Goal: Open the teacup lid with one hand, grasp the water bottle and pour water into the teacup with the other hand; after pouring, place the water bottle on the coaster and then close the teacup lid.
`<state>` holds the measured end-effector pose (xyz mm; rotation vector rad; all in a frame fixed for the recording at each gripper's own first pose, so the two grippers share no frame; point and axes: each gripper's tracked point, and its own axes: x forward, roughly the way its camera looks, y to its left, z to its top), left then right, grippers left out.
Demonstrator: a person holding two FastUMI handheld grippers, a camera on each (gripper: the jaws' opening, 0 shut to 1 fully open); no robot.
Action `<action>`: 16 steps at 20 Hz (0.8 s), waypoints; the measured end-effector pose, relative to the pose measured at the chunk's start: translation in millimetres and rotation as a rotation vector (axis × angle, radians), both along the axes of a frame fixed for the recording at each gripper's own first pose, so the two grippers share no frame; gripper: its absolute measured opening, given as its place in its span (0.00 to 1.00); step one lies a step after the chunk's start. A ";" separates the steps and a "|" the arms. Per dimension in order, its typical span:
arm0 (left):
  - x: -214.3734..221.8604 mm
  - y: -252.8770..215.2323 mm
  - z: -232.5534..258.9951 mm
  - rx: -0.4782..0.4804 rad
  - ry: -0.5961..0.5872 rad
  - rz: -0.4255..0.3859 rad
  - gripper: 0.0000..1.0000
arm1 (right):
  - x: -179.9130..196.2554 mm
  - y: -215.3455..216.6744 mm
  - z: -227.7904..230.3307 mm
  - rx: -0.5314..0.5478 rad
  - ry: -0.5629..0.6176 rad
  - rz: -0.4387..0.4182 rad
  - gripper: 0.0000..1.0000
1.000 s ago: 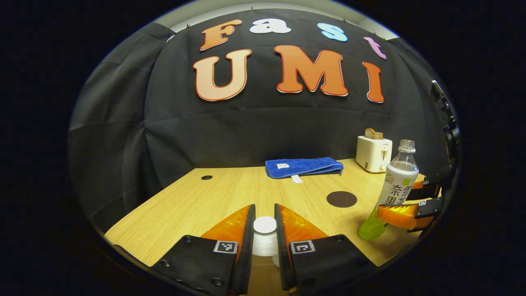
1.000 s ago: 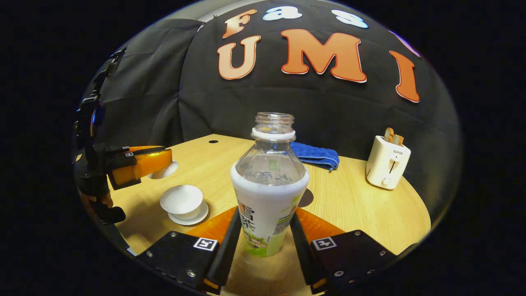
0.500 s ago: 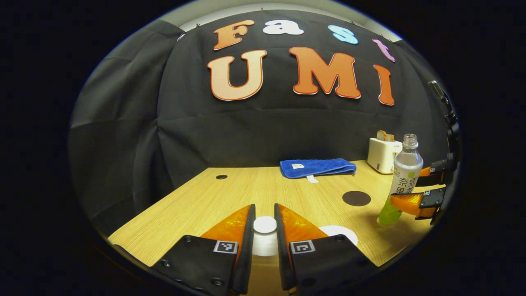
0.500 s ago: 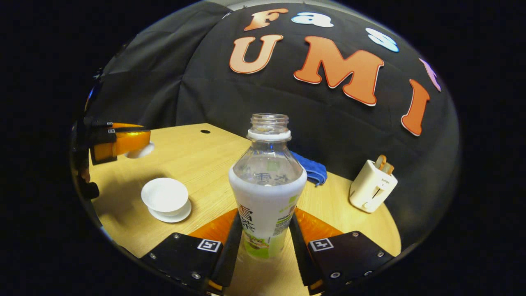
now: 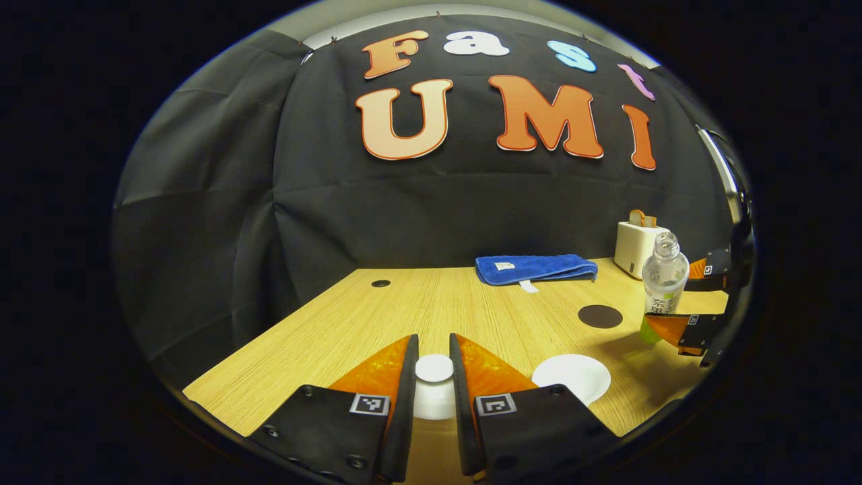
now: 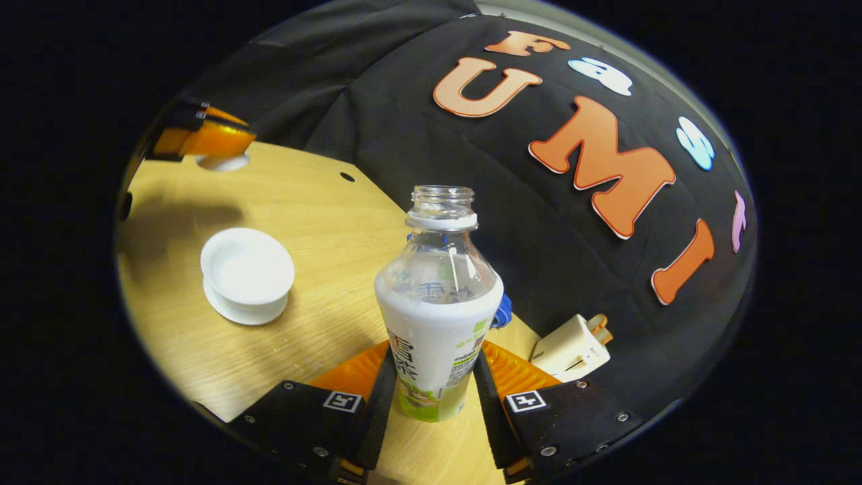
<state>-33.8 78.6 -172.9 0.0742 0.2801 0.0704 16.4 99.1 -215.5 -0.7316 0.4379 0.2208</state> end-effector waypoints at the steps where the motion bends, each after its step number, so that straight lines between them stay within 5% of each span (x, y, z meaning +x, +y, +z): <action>1: -0.6 2.4 0.3 0.005 -0.001 0.003 0.32 | 1.9 -2.5 0.1 -0.039 -0.012 0.010 0.64; 16: -10.7 17.8 -1.5 0.007 0.003 0.032 0.31 | 18.4 -0.5 11.4 -0.448 -0.182 0.150 0.63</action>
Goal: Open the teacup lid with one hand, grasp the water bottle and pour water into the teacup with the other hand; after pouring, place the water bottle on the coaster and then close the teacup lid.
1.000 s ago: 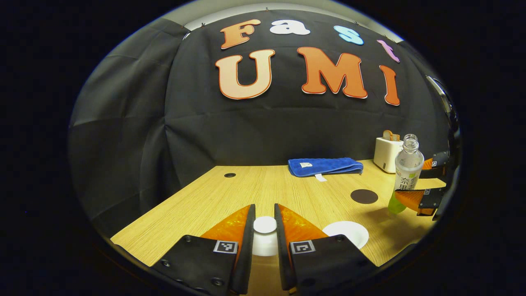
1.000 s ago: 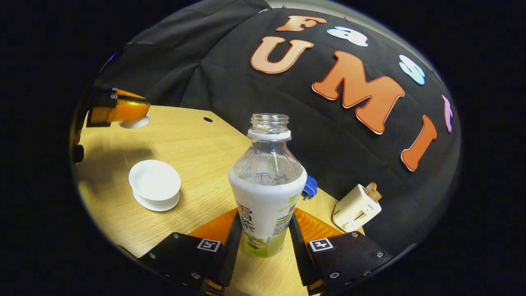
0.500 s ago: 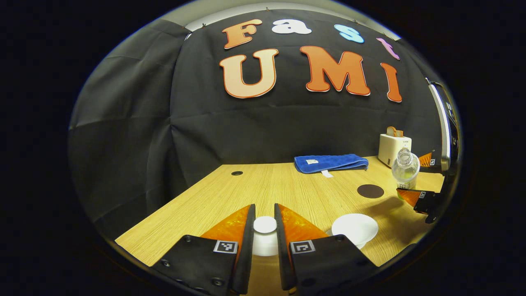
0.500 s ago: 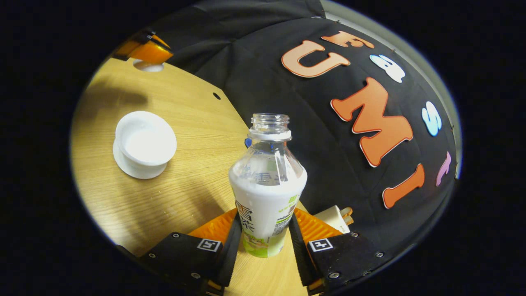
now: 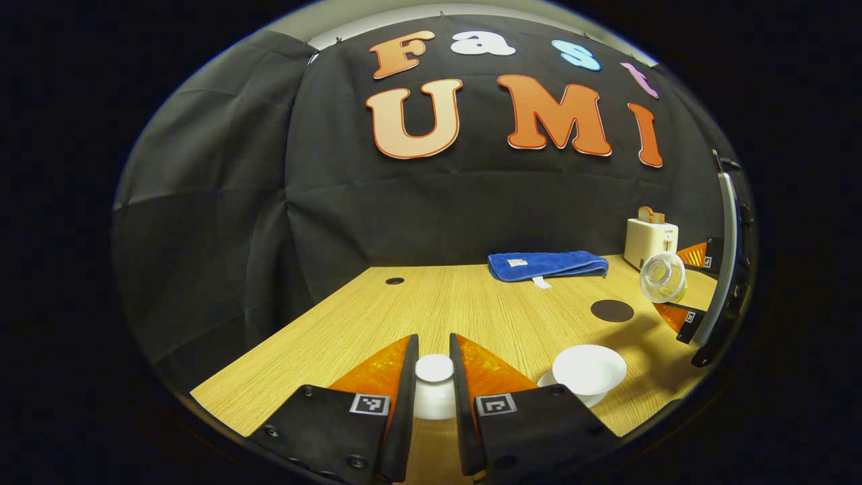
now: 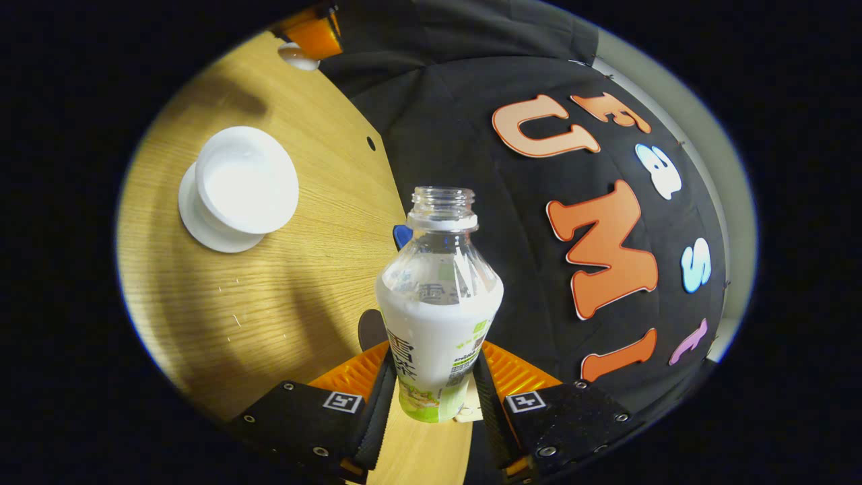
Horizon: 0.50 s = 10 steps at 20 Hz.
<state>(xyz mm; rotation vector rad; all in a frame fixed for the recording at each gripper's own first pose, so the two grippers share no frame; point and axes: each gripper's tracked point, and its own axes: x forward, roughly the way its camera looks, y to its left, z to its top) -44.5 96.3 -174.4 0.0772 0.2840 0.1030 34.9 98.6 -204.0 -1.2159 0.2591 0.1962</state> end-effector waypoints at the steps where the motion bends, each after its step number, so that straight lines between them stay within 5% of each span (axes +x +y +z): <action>1: -0.4 1.1 -0.5 0.001 -0.002 0.003 0.33 | -0.3 1.4 1.1 -0.030 -0.015 0.009 0.63; 10: -6.1 6.9 -2.8 0.005 0.005 0.012 0.33 | 4.6 11.2 16.3 -0.189 -0.094 0.091 0.63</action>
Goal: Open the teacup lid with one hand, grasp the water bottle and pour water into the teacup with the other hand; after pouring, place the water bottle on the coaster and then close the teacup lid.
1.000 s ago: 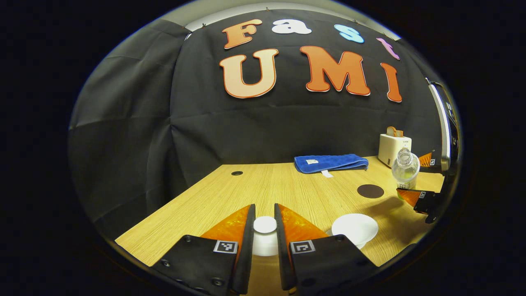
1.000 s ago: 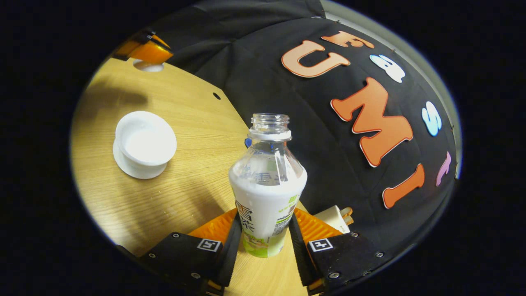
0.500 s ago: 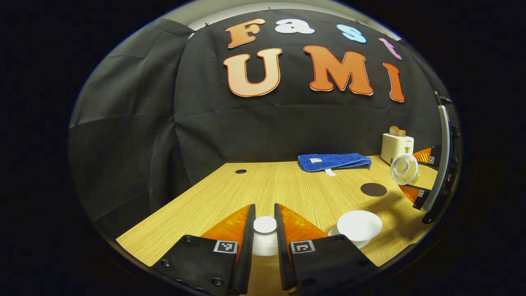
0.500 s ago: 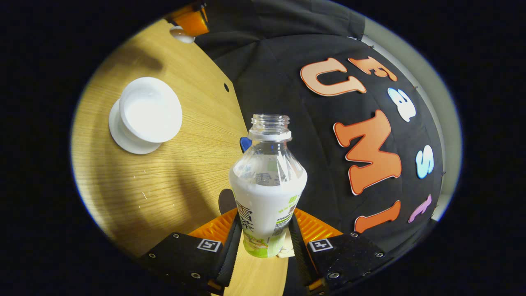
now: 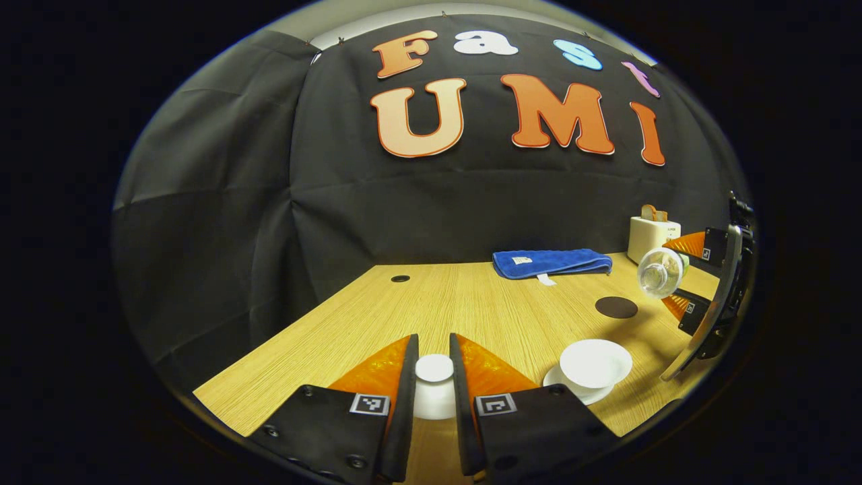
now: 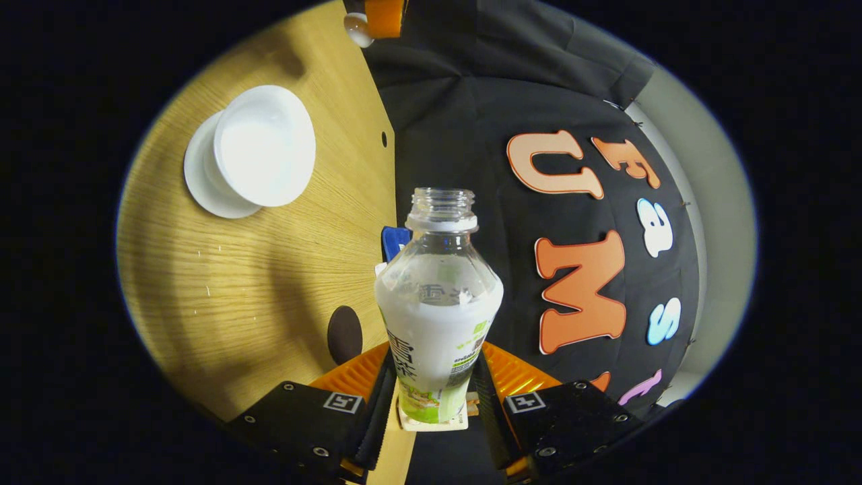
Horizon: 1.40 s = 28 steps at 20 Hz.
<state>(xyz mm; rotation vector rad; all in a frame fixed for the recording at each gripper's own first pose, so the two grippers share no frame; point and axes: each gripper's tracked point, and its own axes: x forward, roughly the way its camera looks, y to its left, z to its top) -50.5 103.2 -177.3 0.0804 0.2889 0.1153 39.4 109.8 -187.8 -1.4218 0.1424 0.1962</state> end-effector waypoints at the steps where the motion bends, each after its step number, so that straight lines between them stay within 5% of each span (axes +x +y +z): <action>1: -0.9 1.2 -0.4 -0.004 0.001 0.002 0.32 | 0.5 1.5 2.0 -0.010 0.003 0.011 0.63; 12: -9.1 9.7 -8.8 -0.038 0.018 0.016 0.32 | 8.9 12.9 27.3 -0.179 -0.103 0.122 0.63; 28: -11.1 16.3 -6.3 -0.035 0.011 0.024 0.33 | 24.9 19.8 82.2 -0.297 -0.294 0.178 0.63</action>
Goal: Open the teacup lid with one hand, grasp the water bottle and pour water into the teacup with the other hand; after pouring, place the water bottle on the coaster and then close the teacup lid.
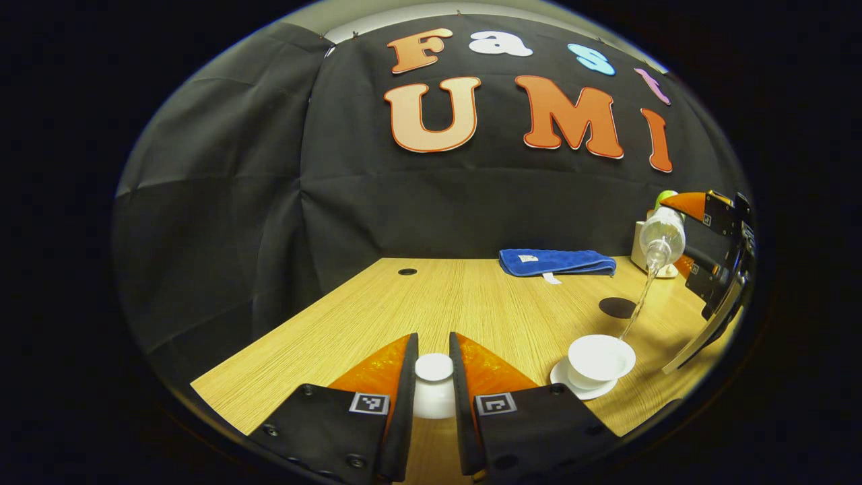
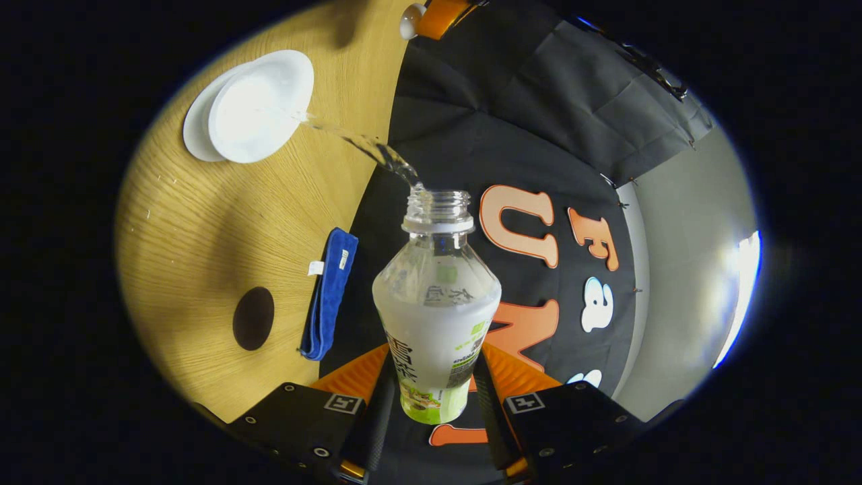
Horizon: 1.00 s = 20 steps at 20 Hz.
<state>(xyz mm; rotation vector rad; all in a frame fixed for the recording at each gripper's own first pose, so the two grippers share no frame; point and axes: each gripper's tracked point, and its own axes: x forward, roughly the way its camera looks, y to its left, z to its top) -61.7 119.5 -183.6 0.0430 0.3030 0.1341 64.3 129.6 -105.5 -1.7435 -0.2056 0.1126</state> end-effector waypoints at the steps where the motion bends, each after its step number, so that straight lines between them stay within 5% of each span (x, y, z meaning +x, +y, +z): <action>1: 0.2 1.0 0.1 0.002 0.000 0.002 0.32 | 0.9 1.1 4.9 -0.006 -0.016 0.005 0.63; 20: 1.0 10.9 4.2 0.016 -0.002 0.009 0.33 | 8.1 12.4 52.4 -0.095 -0.138 0.081 0.62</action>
